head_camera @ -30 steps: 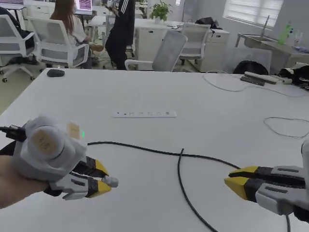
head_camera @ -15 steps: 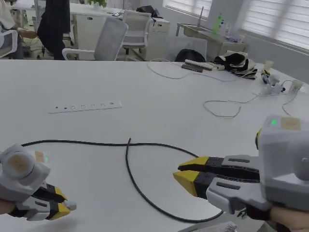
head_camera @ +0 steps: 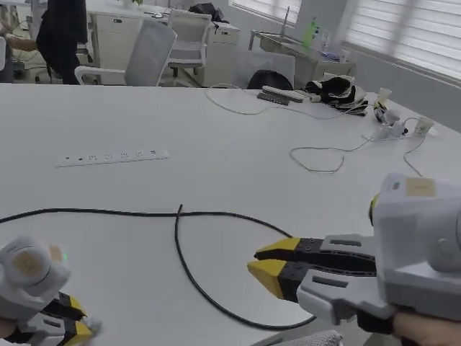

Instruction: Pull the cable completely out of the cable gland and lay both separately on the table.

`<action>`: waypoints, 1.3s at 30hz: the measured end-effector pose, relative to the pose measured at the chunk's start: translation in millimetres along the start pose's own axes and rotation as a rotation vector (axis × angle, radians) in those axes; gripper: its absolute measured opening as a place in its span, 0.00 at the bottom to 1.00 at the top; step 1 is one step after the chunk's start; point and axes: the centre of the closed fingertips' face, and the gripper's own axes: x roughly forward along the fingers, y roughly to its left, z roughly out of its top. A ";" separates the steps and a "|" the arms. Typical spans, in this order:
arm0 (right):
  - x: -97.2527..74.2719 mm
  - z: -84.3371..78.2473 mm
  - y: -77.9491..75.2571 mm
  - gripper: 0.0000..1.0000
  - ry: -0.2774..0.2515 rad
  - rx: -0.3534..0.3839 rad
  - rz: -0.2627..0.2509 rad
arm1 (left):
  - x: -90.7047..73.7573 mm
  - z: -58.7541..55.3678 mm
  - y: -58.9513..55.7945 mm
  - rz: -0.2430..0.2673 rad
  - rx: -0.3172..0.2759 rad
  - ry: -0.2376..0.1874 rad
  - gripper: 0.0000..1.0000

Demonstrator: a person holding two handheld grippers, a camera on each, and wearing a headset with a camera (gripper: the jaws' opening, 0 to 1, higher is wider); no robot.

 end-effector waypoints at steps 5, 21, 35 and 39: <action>1.2 -2.0 2.0 0.08 0.008 -0.003 0.006 | -4.5 -1.3 -4.2 -0.011 -0.053 0.005 0.31; 35.7 -35.0 -0.4 0.13 0.132 -0.001 0.100 | -126.3 41.3 -22.1 0.135 -0.125 -0.133 0.53; 52.5 -67.6 10.5 0.30 0.238 0.085 0.210 | -239.8 26.1 -52.4 0.420 -0.474 -0.441 0.49; 54.2 -77.2 15.4 0.37 0.268 0.132 0.228 | -242.9 0.5 -57.1 0.462 -0.611 -0.482 0.53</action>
